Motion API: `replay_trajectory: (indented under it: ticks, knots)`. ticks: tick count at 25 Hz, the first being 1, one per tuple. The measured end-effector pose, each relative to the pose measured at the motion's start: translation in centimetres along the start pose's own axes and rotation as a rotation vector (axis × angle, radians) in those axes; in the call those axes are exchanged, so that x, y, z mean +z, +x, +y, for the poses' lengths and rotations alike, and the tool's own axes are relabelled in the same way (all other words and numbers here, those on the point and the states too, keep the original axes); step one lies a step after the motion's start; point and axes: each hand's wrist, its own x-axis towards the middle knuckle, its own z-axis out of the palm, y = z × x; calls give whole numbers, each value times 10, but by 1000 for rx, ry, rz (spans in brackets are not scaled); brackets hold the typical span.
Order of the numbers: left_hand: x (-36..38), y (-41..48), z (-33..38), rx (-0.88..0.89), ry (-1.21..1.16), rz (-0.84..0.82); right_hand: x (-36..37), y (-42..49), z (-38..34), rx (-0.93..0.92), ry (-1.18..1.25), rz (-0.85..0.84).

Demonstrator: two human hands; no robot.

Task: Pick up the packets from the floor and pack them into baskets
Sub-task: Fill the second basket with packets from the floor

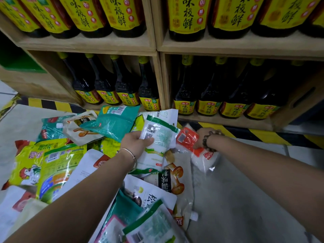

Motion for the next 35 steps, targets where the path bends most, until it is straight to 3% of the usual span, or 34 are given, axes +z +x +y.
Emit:
replay_trajectory:
  ticks: [2, 7, 14, 22, 25, 35]
  knots:
    - [5, -4, 1, 20, -3, -13, 1, -8, 22, 61, 250, -25]
    - [25, -10, 15, 79, -77, -45, -6, -48, 59, 132, 950, 93]
    - [71, -16, 49, 201, -208, -20, -38, -126, 77, 117, 1340, 379]
    - [128, -54, 115, 307, -468, -198, -80, -208, 108, 159, 1402, 854]
    - [133, -76, 134, 341, -561, -239, -114, -236, 106, 177, 1248, 1010]
    - [116, -160, 208, 431, -783, -322, -174, -349, 111, 54, 1066, 1068]
